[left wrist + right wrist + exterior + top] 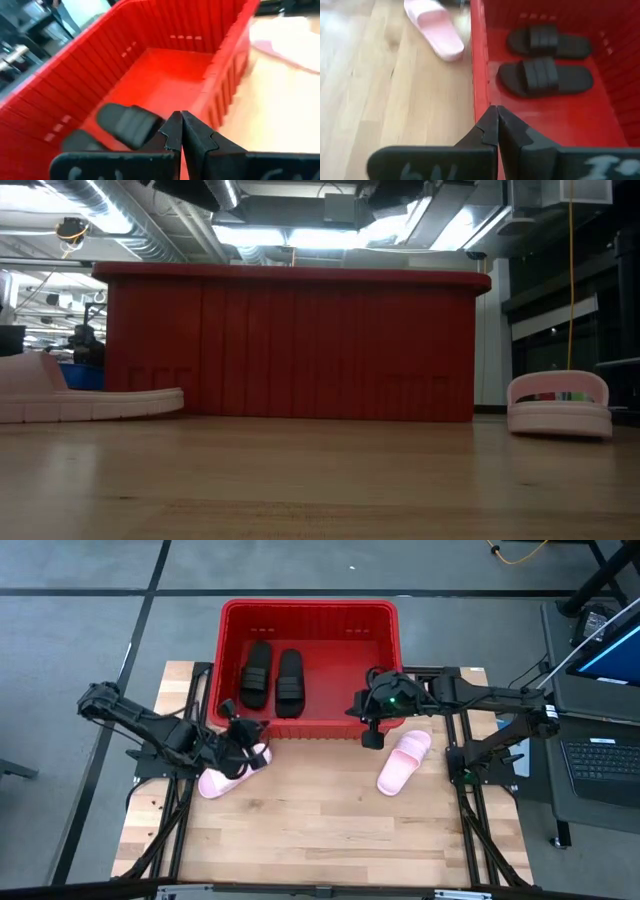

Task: Pick and place slides into bin
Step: Put the left pink slide into the red bin

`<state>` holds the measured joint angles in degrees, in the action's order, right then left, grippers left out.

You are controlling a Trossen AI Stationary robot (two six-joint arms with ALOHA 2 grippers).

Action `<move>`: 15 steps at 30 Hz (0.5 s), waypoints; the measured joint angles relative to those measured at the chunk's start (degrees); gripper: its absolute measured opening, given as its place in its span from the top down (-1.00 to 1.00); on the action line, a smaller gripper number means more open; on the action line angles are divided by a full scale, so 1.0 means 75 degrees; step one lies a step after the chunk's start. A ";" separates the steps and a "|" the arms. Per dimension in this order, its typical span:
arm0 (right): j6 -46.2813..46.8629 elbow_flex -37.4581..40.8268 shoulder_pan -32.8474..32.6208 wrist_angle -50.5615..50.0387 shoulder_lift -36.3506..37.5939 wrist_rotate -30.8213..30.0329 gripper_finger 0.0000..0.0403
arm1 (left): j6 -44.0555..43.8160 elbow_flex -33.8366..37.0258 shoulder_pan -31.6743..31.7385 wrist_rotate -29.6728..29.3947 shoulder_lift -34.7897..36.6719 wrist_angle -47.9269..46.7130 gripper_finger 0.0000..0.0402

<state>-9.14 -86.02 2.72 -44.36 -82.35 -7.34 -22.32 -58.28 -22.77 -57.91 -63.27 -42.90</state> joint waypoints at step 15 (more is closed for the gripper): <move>-0.0689 0.0114 0.0073 0.0038 0.0000 0.0607 0.97 | -0.5256 -0.0011 -0.1337 0.1288 -0.0712 -0.2154 0.99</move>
<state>-14.31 -85.17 3.27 -44.07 -82.35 -2.79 -61.74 -58.36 -32.80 -48.25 -68.61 -59.05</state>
